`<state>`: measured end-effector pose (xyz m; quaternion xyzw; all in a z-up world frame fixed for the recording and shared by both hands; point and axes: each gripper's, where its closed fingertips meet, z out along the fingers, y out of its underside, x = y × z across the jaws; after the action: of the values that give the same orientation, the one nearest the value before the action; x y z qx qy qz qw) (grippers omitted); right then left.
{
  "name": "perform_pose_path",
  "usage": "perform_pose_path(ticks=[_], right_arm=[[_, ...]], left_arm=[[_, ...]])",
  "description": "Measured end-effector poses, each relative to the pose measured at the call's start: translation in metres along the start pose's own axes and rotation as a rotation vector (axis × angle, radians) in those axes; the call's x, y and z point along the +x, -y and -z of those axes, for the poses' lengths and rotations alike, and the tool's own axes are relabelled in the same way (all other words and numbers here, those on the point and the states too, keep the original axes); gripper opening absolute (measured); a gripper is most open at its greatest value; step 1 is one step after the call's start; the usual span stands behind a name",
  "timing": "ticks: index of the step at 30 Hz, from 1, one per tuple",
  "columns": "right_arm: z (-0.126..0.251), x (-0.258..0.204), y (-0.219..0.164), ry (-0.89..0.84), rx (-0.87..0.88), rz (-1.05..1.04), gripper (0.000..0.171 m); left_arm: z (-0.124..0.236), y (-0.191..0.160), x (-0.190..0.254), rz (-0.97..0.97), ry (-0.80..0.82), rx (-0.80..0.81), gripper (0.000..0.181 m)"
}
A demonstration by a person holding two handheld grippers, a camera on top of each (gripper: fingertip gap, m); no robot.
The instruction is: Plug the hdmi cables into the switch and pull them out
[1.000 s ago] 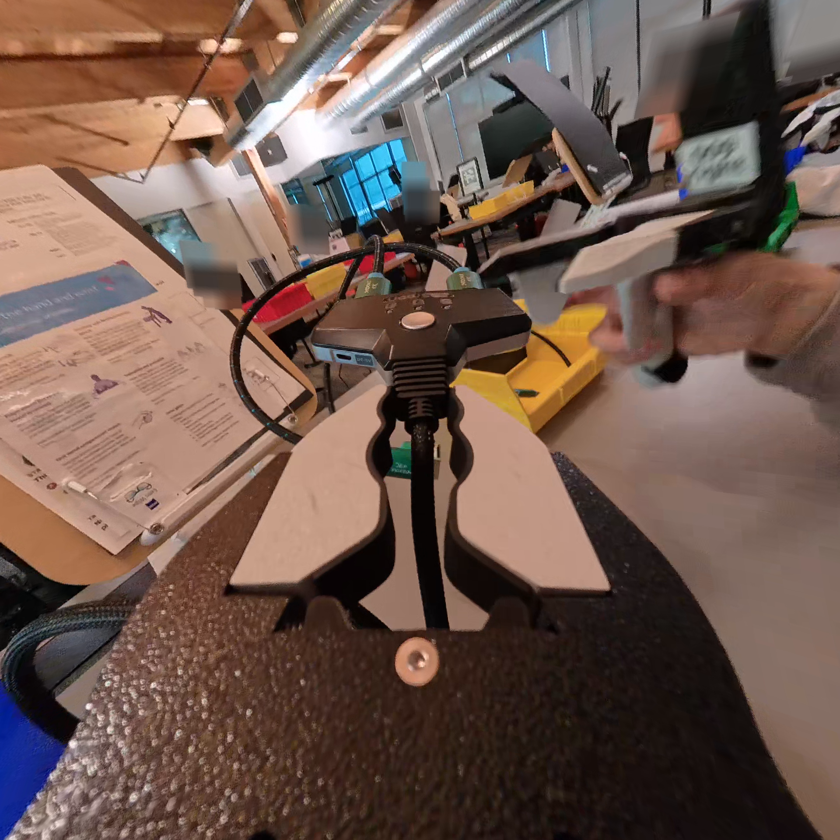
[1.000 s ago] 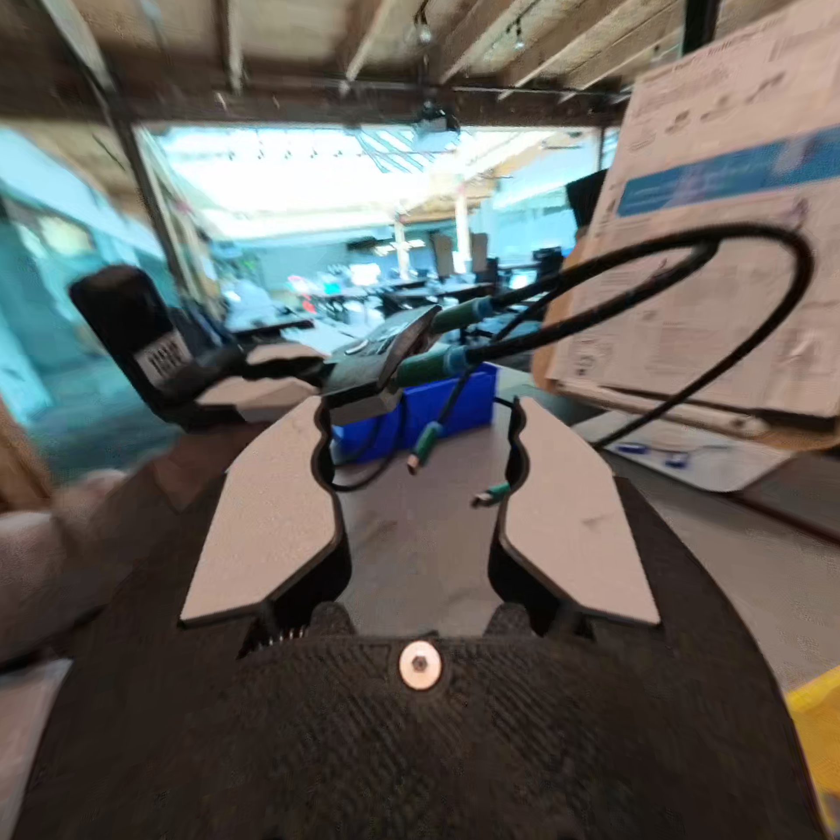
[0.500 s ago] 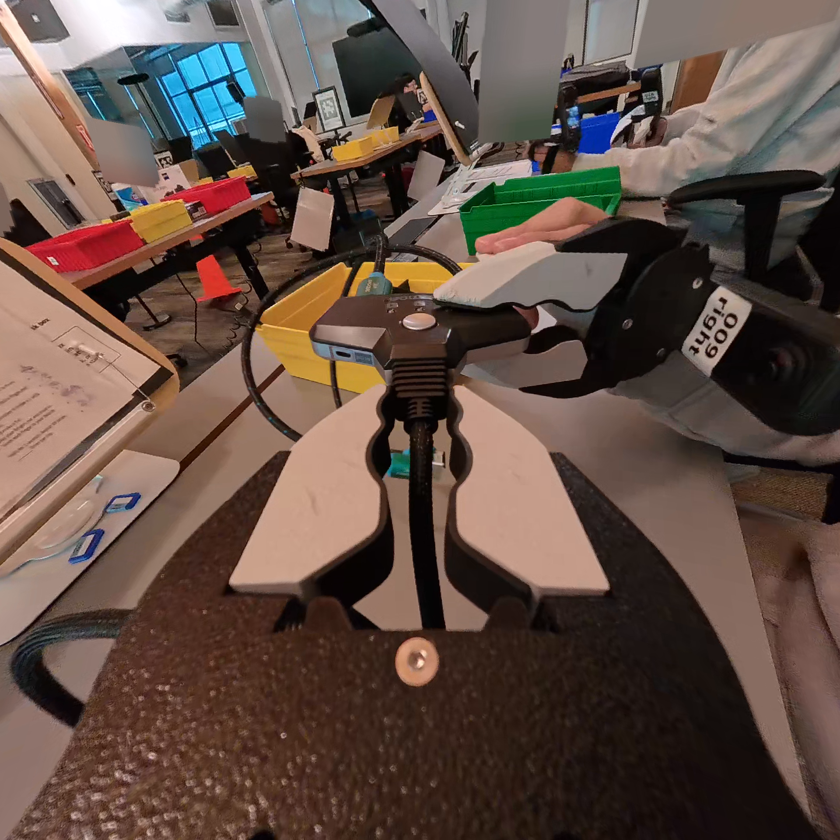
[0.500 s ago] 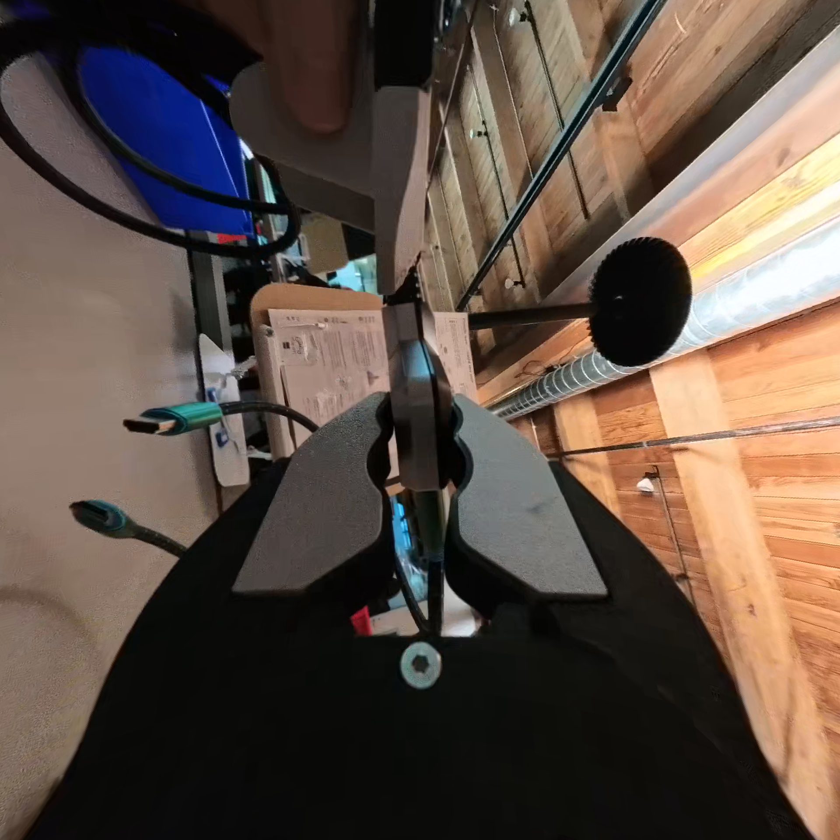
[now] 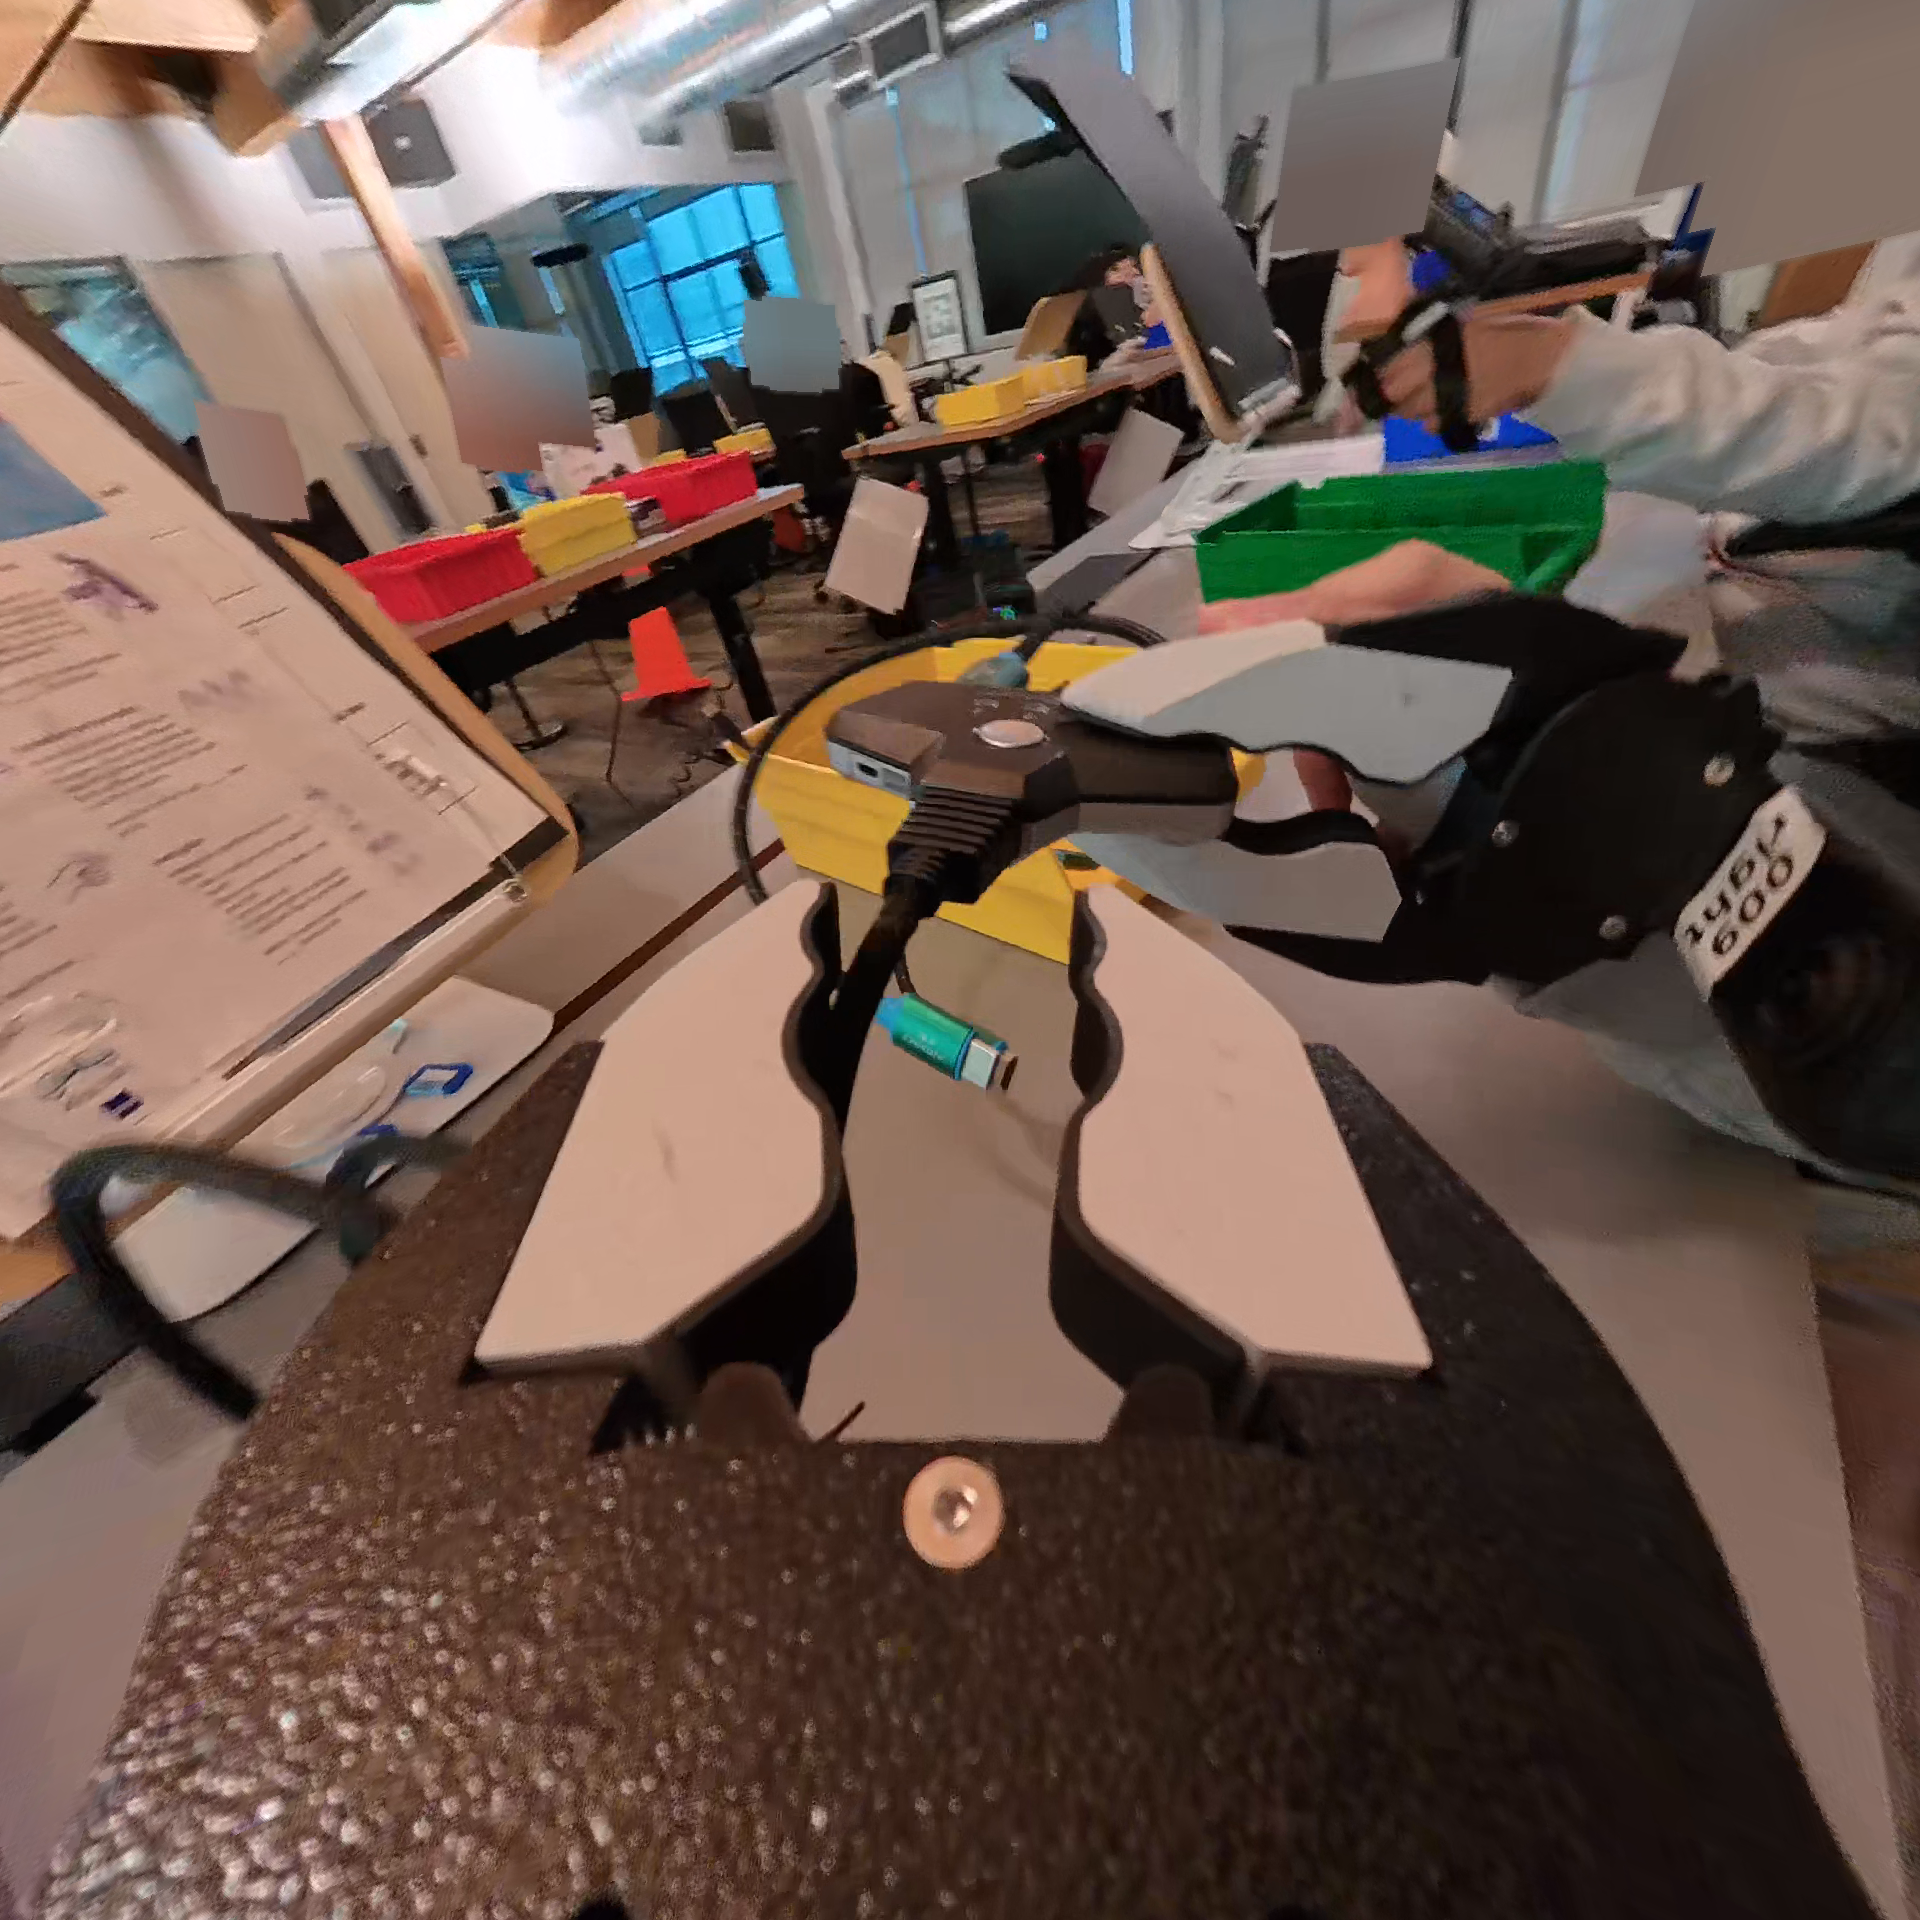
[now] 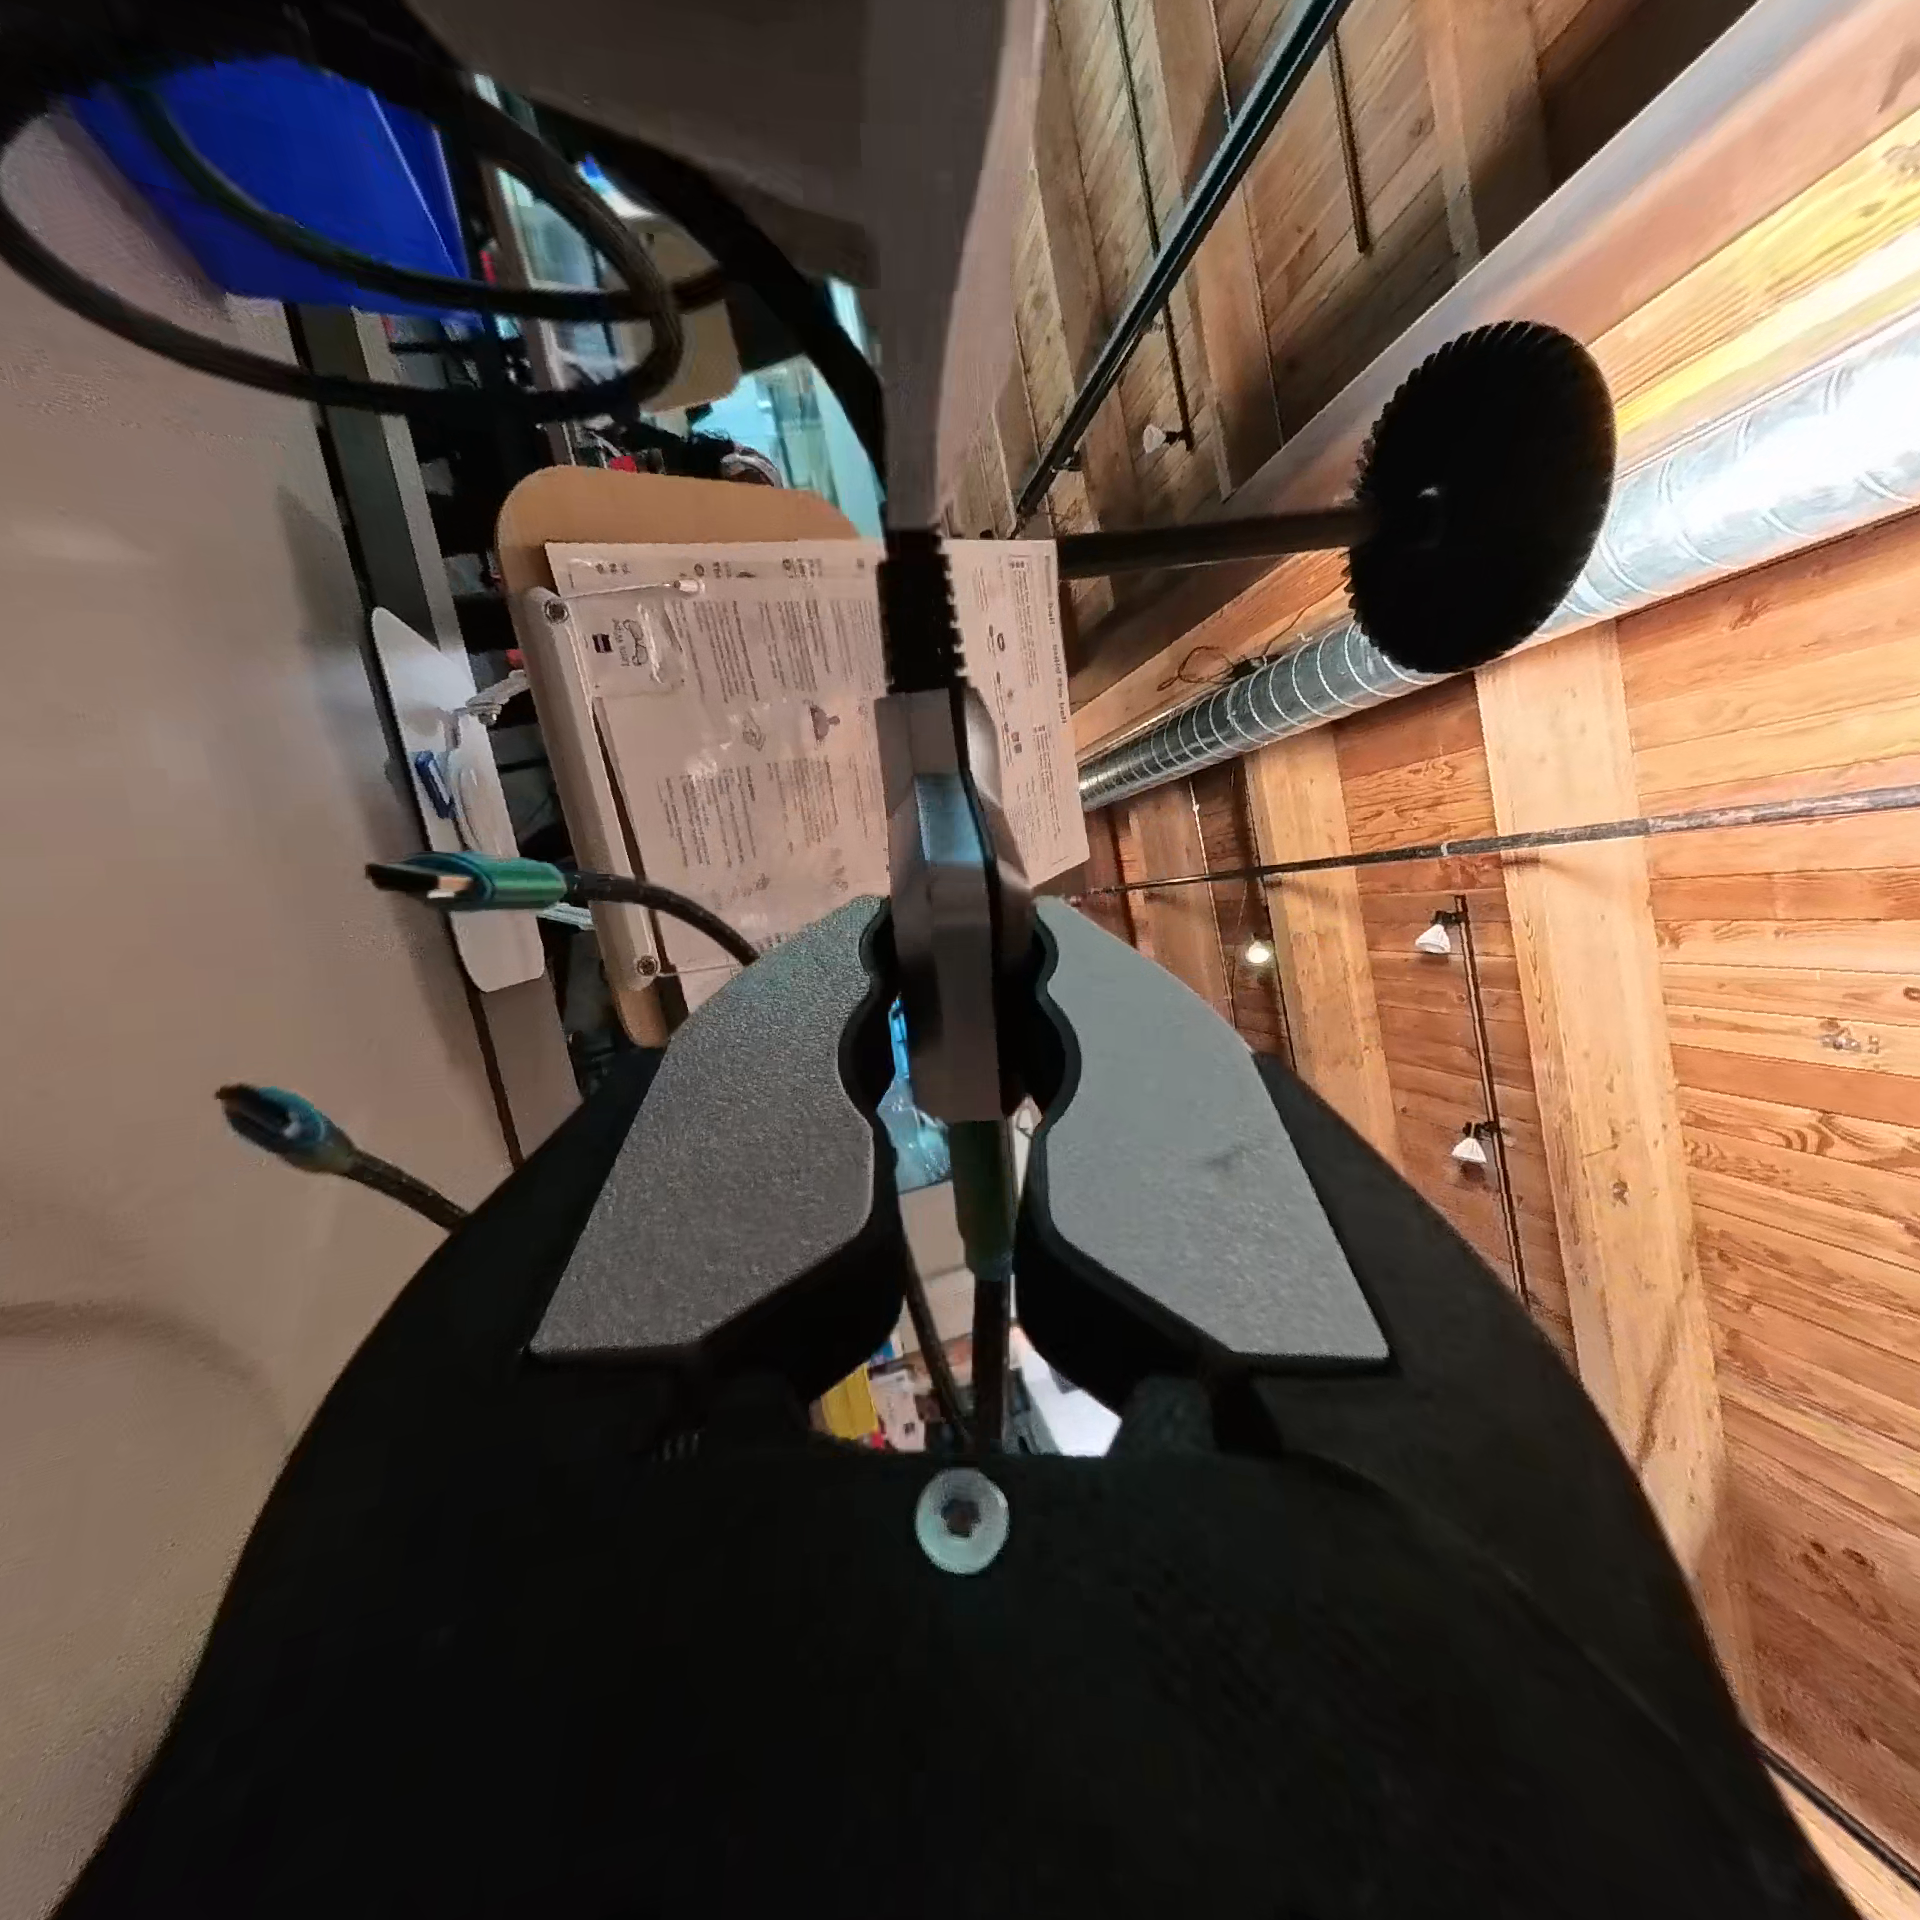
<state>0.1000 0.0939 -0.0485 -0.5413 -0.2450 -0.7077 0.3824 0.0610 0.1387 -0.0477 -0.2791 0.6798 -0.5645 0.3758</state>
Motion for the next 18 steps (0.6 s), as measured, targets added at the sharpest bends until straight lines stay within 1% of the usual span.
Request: perform_pose_path(ticks=[2,4,5,7,9,12,18], right_arm=[[0.001,0.000,0.001,-0.015,0.012,-0.006,0.021],[0.001,-0.001,0.006,-0.013,0.023,0.019,0.020],[0.001,-0.001,0.010,-0.018,0.038,0.028,0.020],[0.003,0.000,0.018,-0.015,0.061,0.002,0.021],[0.005,0.003,0.025,-0.005,0.082,-0.037,0.021],[0.006,0.003,0.027,0.003,0.080,-0.017,0.022],[0.006,0.001,0.028,0.005,0.073,-0.009,0.021]], left_arm=[[0.003,0.006,-0.003,0.046,0.028,0.023,0.041],[0.002,0.007,-0.004,0.092,0.015,0.044,0.044],[0.001,0.006,-0.004,0.109,-0.005,0.057,0.043],[0.000,0.006,0.001,0.137,-0.074,0.110,0.031],[0.000,0.004,0.007,0.137,-0.141,0.164,0.027],[0.002,0.002,0.007,0.112,-0.162,0.211,0.023],[0.001,-0.001,0.005,0.102,-0.188,0.250,0.024]])
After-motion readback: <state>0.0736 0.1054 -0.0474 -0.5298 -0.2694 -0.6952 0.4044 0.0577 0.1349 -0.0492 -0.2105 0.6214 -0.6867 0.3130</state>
